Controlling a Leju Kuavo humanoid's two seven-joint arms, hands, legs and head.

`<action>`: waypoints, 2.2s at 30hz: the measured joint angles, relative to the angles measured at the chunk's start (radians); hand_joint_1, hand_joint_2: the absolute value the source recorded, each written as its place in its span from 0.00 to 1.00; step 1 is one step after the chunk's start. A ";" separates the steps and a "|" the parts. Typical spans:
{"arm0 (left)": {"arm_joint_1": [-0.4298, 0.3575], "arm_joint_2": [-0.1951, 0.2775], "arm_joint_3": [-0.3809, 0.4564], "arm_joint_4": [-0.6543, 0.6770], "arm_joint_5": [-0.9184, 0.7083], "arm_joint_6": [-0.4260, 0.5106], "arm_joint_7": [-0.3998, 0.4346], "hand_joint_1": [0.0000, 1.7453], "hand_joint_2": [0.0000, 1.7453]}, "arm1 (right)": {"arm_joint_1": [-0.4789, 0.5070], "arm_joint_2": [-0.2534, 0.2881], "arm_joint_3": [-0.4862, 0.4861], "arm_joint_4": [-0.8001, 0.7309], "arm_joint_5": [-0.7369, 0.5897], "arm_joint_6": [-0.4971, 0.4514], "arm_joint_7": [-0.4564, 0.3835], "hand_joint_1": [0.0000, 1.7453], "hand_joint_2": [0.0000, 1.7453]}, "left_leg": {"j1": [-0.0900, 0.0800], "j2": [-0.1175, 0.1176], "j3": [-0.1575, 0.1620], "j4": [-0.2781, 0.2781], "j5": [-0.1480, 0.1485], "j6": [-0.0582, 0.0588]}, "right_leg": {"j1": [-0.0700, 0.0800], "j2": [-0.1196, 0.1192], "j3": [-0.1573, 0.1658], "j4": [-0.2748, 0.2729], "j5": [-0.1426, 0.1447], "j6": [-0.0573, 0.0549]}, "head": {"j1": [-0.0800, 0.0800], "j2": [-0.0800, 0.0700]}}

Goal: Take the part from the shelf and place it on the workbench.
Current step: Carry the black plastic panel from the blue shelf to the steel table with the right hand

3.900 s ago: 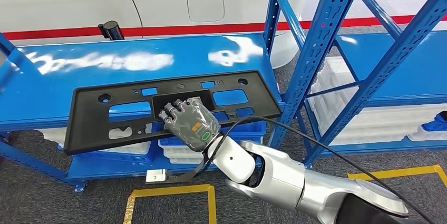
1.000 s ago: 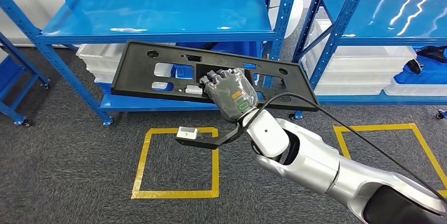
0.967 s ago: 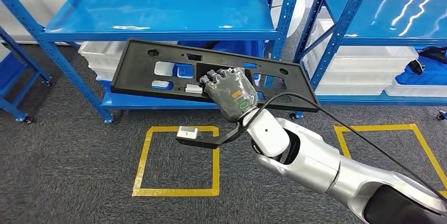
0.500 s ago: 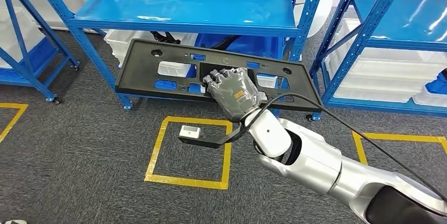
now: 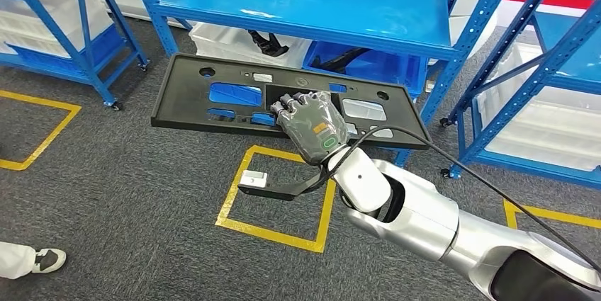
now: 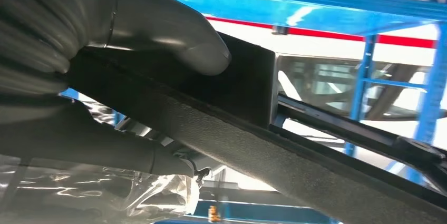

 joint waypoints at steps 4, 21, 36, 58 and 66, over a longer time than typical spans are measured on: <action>-0.001 -0.001 0.006 0.000 -0.004 0.000 0.002 0.00 1.00 | 0.004 -0.002 0.000 -0.001 -0.001 0.000 0.000 1.00 1.00 | -0.004 -0.041 -0.004 -0.001 0.007 0.016 | 0.001 0.060 -0.113 0.258 -0.119 0.000 | 0.004 0.000; 0.004 0.001 0.013 0.000 -0.011 0.000 0.005 0.00 1.00 | 0.010 0.000 0.001 -0.008 0.002 -0.002 -0.003 1.00 1.00 | 0.009 -0.027 -0.157 0.301 -0.109 -0.048 | -0.005 0.029 0.012 -0.031 0.029 -0.041 | -0.003 0.000; 0.012 0.003 0.022 0.000 -0.014 0.003 0.009 0.00 1.00 | 0.041 -0.039 0.000 -0.050 0.002 0.003 -0.006 1.00 1.00 | -0.004 -0.066 -0.006 0.010 -0.003 0.017 | 0.001 0.063 -0.134 0.277 -0.107 -0.001 | 0.000 0.000; -0.001 -0.005 0.038 0.000 -0.003 0.006 0.009 0.00 1.00 | -0.003 -0.051 -0.018 -0.074 -0.001 0.019 -0.019 1.00 1.00 | -0.018 0.029 -0.018 0.020 -0.011 -0.009 | 0.004 -0.031 0.011 -0.016 0.009 -0.015 | -0.005 0.000; 0.006 -0.007 0.038 0.000 -0.015 0.004 0.013 0.00 1.00 | 0.005 -0.059 -0.019 -0.075 -0.008 0.020 -0.015 1.00 1.00 | -0.009 -0.065 -0.011 0.006 0.002 0.024 | -0.002 0.064 -0.130 0.285 -0.127 0.001 | -0.003 0.000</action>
